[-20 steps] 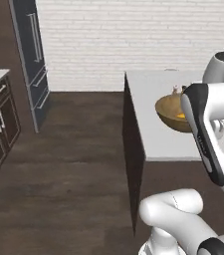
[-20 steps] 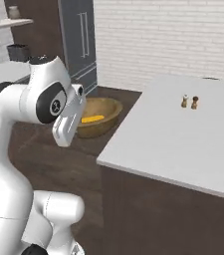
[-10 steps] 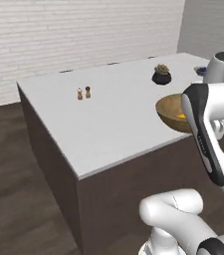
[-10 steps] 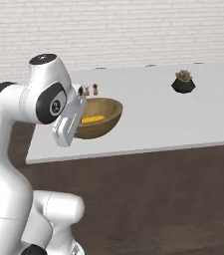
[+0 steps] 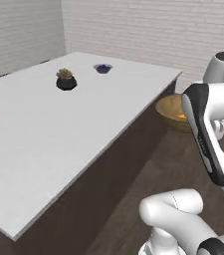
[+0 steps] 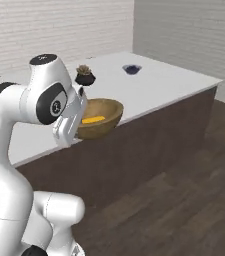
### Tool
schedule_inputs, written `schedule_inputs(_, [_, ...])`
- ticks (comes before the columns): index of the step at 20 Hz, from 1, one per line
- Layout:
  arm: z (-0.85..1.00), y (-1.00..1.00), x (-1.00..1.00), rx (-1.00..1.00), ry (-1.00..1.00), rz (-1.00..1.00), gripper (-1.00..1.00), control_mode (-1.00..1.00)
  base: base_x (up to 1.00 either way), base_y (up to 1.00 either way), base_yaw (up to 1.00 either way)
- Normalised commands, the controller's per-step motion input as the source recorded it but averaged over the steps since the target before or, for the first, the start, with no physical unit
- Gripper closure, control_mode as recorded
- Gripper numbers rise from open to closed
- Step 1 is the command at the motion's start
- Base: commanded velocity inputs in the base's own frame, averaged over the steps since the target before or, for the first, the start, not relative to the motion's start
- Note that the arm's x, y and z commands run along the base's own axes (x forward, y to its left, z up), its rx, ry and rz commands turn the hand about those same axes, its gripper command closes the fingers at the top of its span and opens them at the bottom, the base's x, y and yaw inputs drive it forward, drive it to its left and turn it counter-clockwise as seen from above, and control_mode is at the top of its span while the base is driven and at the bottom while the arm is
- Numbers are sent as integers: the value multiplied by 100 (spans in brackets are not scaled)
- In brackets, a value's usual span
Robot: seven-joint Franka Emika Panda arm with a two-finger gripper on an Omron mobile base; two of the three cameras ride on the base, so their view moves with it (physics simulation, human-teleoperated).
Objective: Pick the corn from the sink and place it in the bowl. Then pick the bowl and place it in the microwave. Then close the microwave door and press the start button.
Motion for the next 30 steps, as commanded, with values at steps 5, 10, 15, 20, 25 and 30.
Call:
schedule_inputs(5, [0,0,0,0,0,0,100,100,10,-45,-77])
schedule_inputs(10, [0,0,0,0,0,0,100,100,15,-40,-76])
schedule_inputs(15, [0,0,0,0,0,0,100,100,61,-16,-60])
schedule_inputs(20, [0,0,0,0,0,0,100,100,98,0,-42])
schedule_inputs(25, [0,0,0,0,0,0,100,100,100,0,-22])
schedule_inputs(30, [0,0,0,0,0,0,100,100,100,0,-17])
